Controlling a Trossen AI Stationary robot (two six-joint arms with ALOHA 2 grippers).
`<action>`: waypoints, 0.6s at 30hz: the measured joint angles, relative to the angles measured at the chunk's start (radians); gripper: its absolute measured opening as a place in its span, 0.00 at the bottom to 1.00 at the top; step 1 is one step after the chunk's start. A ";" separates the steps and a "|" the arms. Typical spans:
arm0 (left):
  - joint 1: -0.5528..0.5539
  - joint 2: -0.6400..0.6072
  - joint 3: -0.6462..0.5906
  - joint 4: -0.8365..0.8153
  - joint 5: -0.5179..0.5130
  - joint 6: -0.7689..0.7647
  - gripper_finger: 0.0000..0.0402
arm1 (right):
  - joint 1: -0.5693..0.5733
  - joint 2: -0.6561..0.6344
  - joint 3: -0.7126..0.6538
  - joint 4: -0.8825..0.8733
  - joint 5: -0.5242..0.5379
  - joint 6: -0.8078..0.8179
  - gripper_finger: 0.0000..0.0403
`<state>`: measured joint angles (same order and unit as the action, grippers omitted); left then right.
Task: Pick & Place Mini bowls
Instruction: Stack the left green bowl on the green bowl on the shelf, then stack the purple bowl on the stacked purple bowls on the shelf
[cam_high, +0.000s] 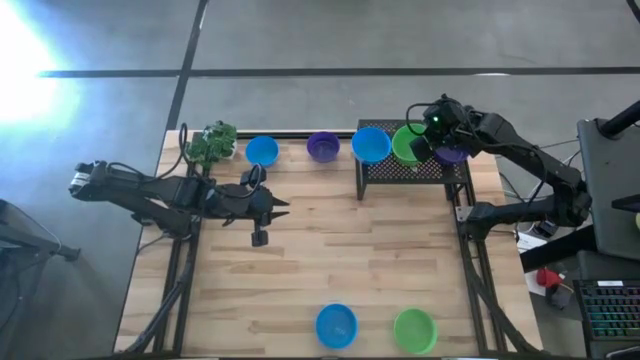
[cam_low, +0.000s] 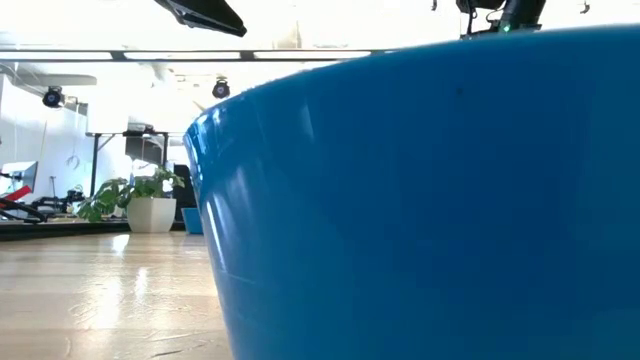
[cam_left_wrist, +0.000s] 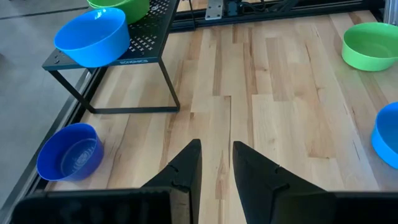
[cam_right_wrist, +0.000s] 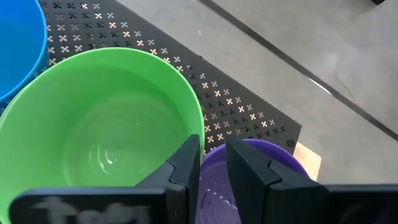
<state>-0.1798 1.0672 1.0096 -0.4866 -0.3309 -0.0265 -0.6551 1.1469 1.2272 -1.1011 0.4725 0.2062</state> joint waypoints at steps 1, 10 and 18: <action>0.000 0.000 0.000 0.000 0.000 0.000 0.21 | 0.000 0.000 0.000 0.000 0.000 0.000 0.17; 0.000 0.000 0.000 0.001 0.000 0.007 0.21 | 0.000 0.000 -0.056 0.062 0.002 0.026 0.17; 0.001 0.000 0.000 0.008 0.000 0.007 0.21 | 0.001 0.000 -0.061 0.088 0.002 0.053 0.15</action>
<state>-0.1787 1.0672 1.0092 -0.4789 -0.3309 -0.0193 -0.6543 1.1467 1.1667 -1.0136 0.4740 0.2596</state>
